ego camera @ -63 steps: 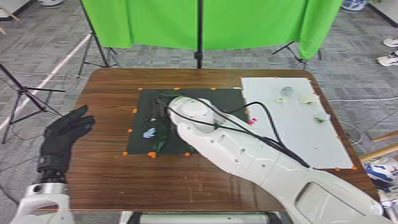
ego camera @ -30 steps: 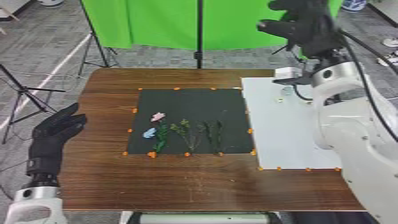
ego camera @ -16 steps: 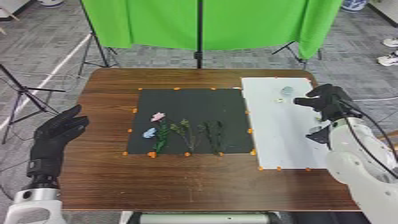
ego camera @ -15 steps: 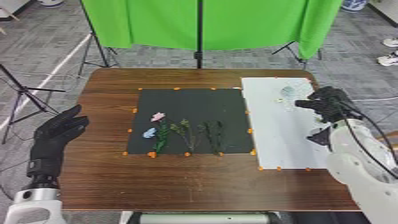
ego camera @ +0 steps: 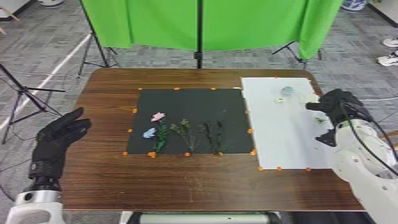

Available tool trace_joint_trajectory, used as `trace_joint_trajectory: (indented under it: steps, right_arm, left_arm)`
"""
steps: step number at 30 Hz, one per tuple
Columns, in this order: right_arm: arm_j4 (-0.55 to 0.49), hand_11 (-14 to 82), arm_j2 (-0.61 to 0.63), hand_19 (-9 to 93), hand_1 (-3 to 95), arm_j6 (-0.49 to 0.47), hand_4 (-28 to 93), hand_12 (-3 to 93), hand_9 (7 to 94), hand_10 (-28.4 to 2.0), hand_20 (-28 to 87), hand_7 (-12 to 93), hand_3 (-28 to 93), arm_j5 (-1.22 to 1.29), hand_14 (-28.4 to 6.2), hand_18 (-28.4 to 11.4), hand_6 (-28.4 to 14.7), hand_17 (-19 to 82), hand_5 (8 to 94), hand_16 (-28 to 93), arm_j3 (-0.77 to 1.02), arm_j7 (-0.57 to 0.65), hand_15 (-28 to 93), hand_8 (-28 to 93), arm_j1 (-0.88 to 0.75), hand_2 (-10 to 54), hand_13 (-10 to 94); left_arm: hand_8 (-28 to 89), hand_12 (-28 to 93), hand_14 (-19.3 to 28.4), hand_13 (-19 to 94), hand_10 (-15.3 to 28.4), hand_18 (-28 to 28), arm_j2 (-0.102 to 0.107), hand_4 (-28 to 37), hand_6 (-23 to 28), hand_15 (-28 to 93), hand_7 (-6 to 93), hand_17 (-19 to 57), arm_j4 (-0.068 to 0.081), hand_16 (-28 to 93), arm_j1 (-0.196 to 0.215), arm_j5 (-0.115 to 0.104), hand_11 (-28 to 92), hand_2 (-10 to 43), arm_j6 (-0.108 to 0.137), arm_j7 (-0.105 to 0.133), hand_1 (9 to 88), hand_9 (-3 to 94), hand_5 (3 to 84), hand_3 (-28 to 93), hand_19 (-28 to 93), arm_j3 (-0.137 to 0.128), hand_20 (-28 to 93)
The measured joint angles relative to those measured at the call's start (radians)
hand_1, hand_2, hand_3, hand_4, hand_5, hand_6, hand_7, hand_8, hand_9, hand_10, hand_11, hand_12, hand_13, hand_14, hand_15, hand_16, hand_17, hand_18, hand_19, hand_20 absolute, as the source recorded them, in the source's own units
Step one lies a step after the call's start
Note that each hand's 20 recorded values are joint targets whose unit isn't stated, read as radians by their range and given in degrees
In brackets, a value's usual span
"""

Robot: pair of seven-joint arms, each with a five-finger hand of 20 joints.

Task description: Arrange flowers

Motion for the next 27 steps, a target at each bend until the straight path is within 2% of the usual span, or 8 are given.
trace_joint_trajectory:
  steps: [8, 12, 16, 18, 21, 27]
  right_arm:
    - [0.054, 30.6, -0.001, 93, 29.9, -0.070, -15, 30.0, 72.9, -16.2, 59, 16, 62, -0.007, -8.2, -20.3, 0.1, 54, 58.9, 30, -0.005, 0.022, 69, -8, 0.002, -9.5, 80]
    - [0.069, 32.9, 0.000, 93, 42.6, -0.056, -20, 30.7, 76.6, -12.8, 60, 20, 65, -0.008, -5.3, -18.4, 1.8, 57, 63.2, 30, -0.025, 0.030, 69, -11, -0.005, -9.5, 83]
    - [0.097, 17.8, 0.001, 93, 59.9, 0.043, -18, 49.4, 84.7, -9.0, 61, 26, 53, -0.018, -3.5, -17.2, 0.9, 60, 70.8, 30, -0.078, 0.033, 68, 6, 0.001, -9.5, 86]
    - [0.106, 16.9, 0.001, 93, 63.6, 0.125, -19, 50.9, 86.4, -8.5, 61, 30, 52, -0.019, -2.9, -16.9, 0.3, 60, 74.7, 30, -0.101, 0.033, 68, 10, 0.003, -9.5, 87]
    - [0.114, 16.9, 0.001, 93, 65.8, 0.221, -20, 51.3, 87.0, -8.4, 61, 32, 53, -0.019, -2.6, -16.3, -0.1, 61, 75.8, 31, -0.119, 0.031, 67, 9, 0.002, -9.5, 88]
    - [0.097, 16.8, 0.001, 93, 65.8, 0.244, -20, 51.7, 87.1, -8.6, 61, 33, 54, -0.025, -2.1, -16.0, -0.7, 61, 75.7, 31, -0.107, 0.040, 67, 9, -0.011, -9.5, 88]
  left_arm:
    - [-7, 11, 16.5, 40, 13.4, 13.4, -0.003, -2.9, 6.5, 20, 10.7, 15.8, -0.003, -3, 0.004, 0.000, 21, -0.8, -0.009, -0.005, 44.4, 47.5, 44.3, 68, 18, -0.004, 22]
    - [-7, 11, 16.5, 40, 13.3, 13.3, -0.003, -3.0, 6.5, 20, 10.7, 15.7, -0.003, -3, 0.006, 0.000, 21, -0.9, -0.012, -0.007, 44.4, 47.5, 44.3, 68, 18, -0.005, 22]
    - [-7, 11, 16.6, 40, 13.3, 13.3, -0.003, -3.2, 6.5, 20, 10.6, 15.7, -0.003, -3, 0.006, 0.000, 21, -0.9, -0.015, -0.010, 44.4, 47.5, 44.3, 68, 18, -0.006, 22]
    - [-7, 11, 16.5, 40, 13.3, 13.3, -0.003, -3.1, 6.5, 20, 10.6, 15.7, -0.003, -3, 0.006, 0.000, 21, -0.9, -0.016, -0.010, 44.3, 47.5, 44.3, 68, 18, -0.006, 22]
    - [-7, 11, 16.5, 40, 13.3, 13.3, -0.003, -3.1, 6.5, 20, 10.6, 15.7, -0.004, -3, 0.007, -0.001, 21, -1.0, -0.017, -0.011, 44.3, 47.5, 44.4, 68, 18, -0.007, 22]
    - [-7, 11, 16.5, 40, 13.4, 13.3, -0.006, -3.2, 6.6, 20, 10.5, 15.7, -0.007, -3, 0.017, -0.002, 21, -1.0, -0.018, -0.010, 44.3, 47.5, 44.4, 68, 18, -0.016, 22]
